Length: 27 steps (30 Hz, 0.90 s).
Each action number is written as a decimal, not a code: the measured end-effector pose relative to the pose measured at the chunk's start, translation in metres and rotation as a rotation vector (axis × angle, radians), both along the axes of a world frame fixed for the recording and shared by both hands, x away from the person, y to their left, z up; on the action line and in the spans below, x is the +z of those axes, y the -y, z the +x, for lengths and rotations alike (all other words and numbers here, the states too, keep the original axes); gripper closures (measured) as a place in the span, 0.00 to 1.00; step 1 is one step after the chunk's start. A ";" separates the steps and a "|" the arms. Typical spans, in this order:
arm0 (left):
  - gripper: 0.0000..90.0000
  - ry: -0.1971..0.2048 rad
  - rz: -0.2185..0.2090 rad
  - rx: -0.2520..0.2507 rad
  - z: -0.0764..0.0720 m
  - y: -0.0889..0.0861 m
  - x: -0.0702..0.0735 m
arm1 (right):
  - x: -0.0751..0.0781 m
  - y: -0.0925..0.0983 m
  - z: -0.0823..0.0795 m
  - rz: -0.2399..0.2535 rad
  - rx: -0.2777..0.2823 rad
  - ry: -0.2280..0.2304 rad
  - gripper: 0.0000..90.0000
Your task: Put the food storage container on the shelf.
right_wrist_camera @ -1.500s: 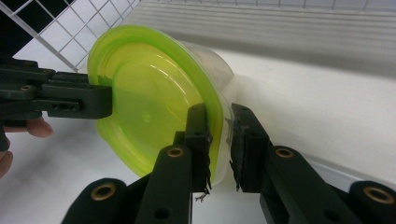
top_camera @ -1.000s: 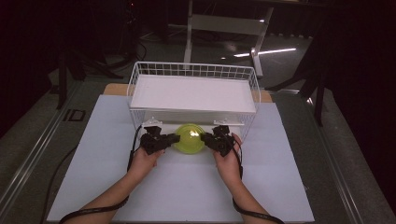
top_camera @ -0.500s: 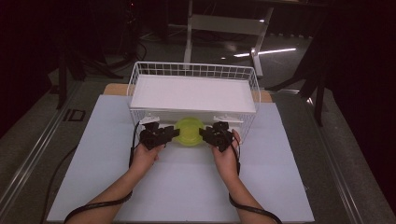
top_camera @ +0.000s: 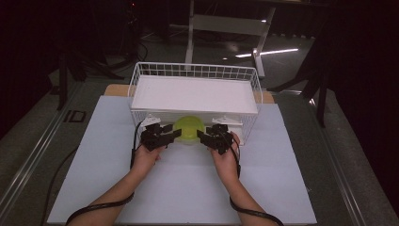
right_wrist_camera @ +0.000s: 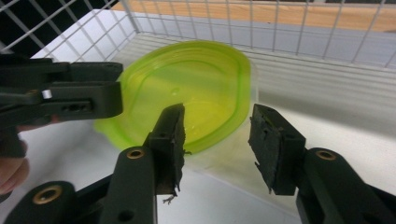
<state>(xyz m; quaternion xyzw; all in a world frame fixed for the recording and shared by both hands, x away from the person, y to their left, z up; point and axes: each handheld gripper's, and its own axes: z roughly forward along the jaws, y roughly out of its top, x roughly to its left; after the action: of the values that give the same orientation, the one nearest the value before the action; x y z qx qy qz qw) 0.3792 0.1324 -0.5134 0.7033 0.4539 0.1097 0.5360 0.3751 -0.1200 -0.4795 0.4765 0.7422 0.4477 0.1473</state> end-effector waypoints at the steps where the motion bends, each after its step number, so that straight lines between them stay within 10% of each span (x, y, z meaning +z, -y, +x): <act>1: 0.52 0.000 0.003 0.005 -0.001 -0.001 0.000 | 0.001 0.000 -0.003 -0.003 0.001 0.010 0.60; 12: 0.41 0.040 0.007 0.033 -0.015 -0.008 0.006 | -0.011 -0.001 -0.023 0.012 0.041 0.007 0.61; 20: 0.16 0.103 0.071 0.016 -0.036 -0.009 0.003 | -0.026 -0.016 -0.028 -0.027 0.070 -0.052 0.98; 27: 0.02 0.137 0.089 0.004 -0.048 -0.009 -0.003 | -0.029 -0.030 -0.027 -0.050 0.070 -0.043 1.00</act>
<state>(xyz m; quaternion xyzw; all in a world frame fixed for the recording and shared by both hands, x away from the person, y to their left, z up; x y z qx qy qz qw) 0.3309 0.1415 -0.5168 0.7165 0.4124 0.1786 0.5335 0.3483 -0.0902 -0.5088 0.4558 0.7722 0.4238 0.1275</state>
